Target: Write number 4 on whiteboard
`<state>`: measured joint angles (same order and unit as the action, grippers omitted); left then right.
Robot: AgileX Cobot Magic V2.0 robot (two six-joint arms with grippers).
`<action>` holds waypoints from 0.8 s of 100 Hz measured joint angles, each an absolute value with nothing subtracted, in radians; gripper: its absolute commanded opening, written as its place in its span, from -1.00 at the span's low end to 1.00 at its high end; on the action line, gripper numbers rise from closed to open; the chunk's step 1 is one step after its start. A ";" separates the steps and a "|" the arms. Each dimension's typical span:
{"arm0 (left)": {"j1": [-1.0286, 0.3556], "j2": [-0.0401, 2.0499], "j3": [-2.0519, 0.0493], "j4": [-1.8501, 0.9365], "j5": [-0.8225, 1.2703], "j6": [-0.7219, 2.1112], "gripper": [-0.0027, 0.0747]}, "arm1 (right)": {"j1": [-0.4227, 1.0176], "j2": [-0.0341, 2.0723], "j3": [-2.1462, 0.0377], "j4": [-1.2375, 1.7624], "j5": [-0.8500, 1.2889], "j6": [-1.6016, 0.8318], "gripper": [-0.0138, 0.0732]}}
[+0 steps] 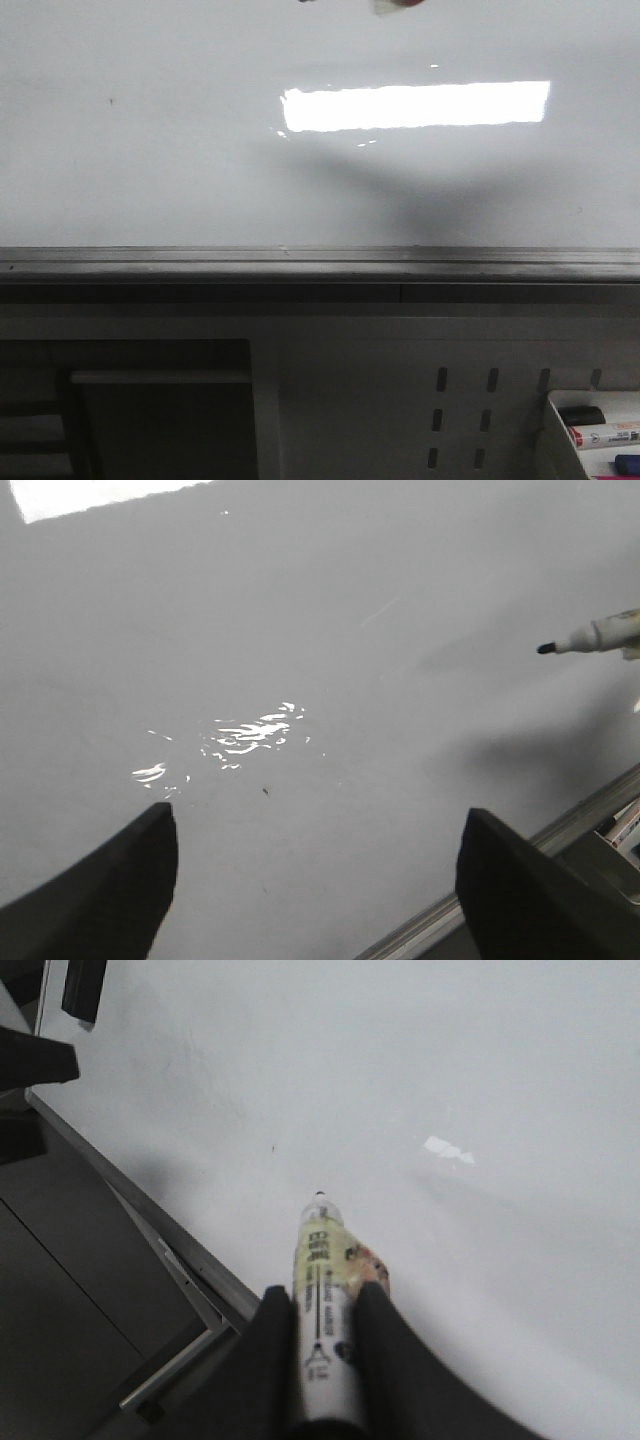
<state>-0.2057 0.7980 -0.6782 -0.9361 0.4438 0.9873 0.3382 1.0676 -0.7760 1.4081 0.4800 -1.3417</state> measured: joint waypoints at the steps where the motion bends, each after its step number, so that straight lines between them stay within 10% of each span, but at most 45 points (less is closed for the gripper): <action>1: -0.206 0.798 -0.678 -0.936 0.444 0.987 0.45 | 0.338 1.073 -0.781 1.411 0.482 -1.343 -0.83; 80: -0.206 0.796 -0.678 -0.942 0.405 0.987 0.45 | 0.600 1.378 -0.952 1.444 0.085 -1.473 -0.82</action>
<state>-0.2057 0.7964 -0.6782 -0.9420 0.4053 0.9873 0.6002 1.3776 -0.9522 1.4443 0.0853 -1.4726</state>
